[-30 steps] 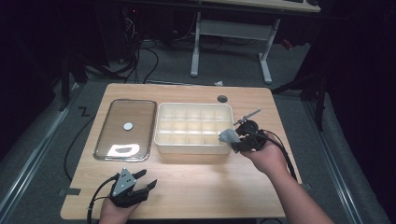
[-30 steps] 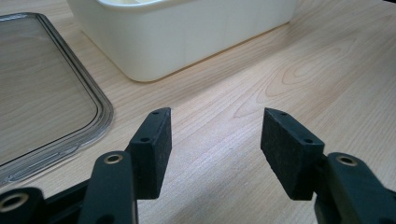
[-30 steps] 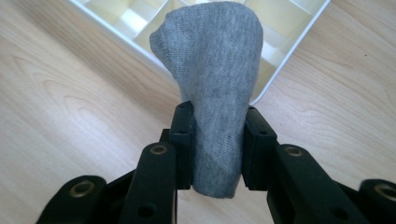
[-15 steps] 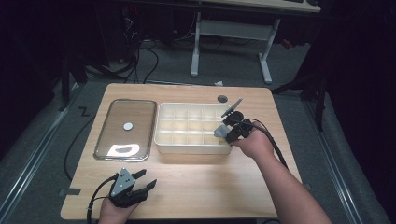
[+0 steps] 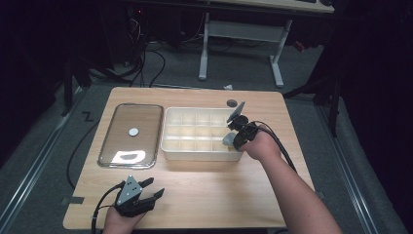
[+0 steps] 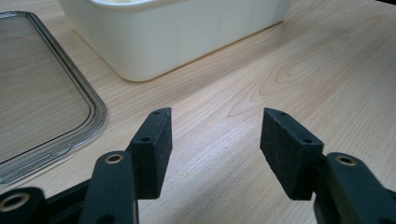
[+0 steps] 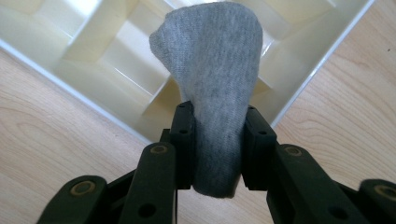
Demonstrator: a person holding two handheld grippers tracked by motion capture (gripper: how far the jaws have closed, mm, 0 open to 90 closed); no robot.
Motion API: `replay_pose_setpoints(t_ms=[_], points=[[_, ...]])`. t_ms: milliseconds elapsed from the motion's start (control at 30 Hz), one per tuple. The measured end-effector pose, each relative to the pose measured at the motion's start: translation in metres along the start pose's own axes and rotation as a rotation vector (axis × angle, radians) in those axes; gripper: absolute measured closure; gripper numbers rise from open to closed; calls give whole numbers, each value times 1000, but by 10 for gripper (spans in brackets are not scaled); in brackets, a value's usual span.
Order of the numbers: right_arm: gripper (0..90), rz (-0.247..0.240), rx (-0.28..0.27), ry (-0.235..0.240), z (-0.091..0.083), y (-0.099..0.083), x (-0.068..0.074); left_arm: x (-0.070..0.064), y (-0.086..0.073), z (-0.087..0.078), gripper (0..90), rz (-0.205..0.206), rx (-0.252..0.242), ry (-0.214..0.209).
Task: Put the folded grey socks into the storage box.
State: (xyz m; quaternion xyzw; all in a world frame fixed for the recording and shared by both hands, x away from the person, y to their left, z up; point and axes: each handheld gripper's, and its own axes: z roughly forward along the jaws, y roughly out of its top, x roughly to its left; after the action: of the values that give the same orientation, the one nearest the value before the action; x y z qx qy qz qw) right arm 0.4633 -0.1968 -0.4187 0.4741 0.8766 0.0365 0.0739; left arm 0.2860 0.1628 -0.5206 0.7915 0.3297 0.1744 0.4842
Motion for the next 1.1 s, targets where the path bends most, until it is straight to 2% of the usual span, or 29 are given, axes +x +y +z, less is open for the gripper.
replay_pose_setpoints(t_ms=[33,100,233,333,367,400,433,600,667,700,933,967,1067,1100], points=[[715,-17,9,-1,3,1,-1,0,0,0,442,2,-1,1],[717,-12,35,0,6,3,0,-1,0,0,442,3,3,1],[723,-38,74,3,12,8,0,0,0,1,443,7,12,-3],[727,-44,102,1,16,11,2,-1,0,1,443,9,14,-4],[728,-28,110,1,17,11,3,-1,0,1,443,9,13,-4],[728,-62,106,-3,20,12,1,0,0,1,443,9,14,-4],[729,-46,119,-6,21,12,3,0,0,1,443,9,14,-3],[731,-56,127,-8,29,13,4,0,-1,1,443,10,16,-3],[732,-35,137,-5,32,12,6,0,-1,1,443,11,16,-3],[733,-63,130,-5,34,13,4,0,-1,1,443,11,17,-3],[731,-29,139,25,39,13,1,-1,-2,4,442,19,35,-10],[731,-44,136,25,40,14,0,-2,-1,4,442,20,37,-12],[729,-24,144,28,42,14,1,-2,-1,4,442,22,34,-9],[729,-38,140,30,43,14,0,-2,-1,3,442,20,33,-9]])
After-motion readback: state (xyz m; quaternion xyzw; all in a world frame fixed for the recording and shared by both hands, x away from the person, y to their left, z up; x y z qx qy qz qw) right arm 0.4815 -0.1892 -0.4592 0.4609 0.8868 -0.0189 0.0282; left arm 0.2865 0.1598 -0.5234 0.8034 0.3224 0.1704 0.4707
